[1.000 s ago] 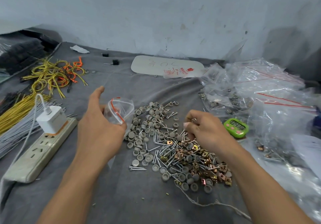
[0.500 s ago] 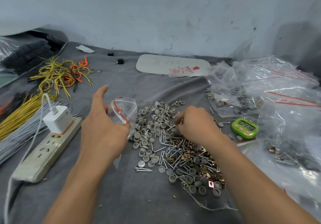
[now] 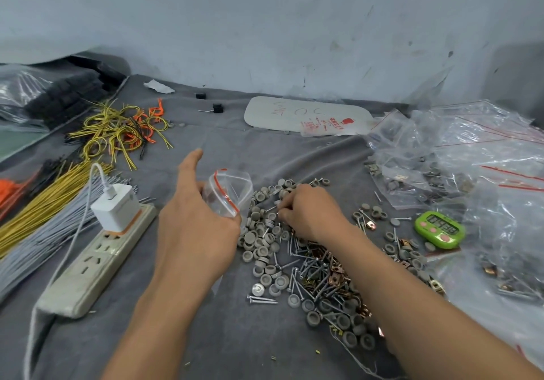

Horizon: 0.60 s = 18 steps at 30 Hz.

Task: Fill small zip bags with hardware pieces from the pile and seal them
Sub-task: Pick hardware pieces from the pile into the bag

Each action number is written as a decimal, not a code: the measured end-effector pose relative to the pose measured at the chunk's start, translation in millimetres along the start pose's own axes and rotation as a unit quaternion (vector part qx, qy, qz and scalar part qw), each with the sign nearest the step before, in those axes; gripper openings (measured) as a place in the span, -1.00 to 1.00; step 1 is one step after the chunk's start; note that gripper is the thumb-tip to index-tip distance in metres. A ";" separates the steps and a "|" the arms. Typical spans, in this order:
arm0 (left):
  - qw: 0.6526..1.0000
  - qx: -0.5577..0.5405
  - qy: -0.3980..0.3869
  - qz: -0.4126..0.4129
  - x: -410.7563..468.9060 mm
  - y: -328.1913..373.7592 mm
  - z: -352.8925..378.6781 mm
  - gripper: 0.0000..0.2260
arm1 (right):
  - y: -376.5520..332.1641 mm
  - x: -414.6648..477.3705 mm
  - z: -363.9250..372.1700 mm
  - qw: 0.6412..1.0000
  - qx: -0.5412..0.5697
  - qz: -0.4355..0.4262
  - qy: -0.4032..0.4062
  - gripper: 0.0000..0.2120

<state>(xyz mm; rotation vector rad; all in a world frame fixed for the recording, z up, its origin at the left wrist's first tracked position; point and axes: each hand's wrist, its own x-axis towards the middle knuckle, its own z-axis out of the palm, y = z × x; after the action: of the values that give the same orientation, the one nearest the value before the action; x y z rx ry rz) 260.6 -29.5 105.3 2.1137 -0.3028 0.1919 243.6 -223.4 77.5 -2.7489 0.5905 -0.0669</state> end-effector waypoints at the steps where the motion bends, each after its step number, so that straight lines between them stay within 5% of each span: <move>1: 1.000 0.002 0.000 0.004 -0.3 -0.1 0.5 -0.20 | -0.2 -0.6 -0.2 0.999 -0.031 -0.013 0.001 -0.84; 8: 1.000 0.004 -0.009 -0.001 -1.5 -0.1 -0.9 -0.18 | -5.0 -9.2 15.7 0.992 -0.080 -0.041 0.089 -0.88; 11: 1.000 0.005 -0.008 -0.004 -1.2 -1.2 -2.6 -0.19 | 4.2 -12.0 7.2 0.993 0.092 -0.002 0.071 -0.89; 14: 1.000 0.002 -0.010 0.005 -0.5 -1.1 -1.4 -0.23 | 12.3 -26.7 -10.7 0.953 0.293 0.029 0.075 -0.91; 18: 0.998 -0.005 -0.056 0.037 -7.0 6.3 0.9 -0.23 | 12.1 -56.7 -42.0 0.912 0.401 -0.023 0.085 -0.88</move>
<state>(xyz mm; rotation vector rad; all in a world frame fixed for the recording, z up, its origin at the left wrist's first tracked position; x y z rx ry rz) 252.0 -32.5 108.1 2.1080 -0.4487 0.1143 182.3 -223.6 114.6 -1.9593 0.4119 -0.4565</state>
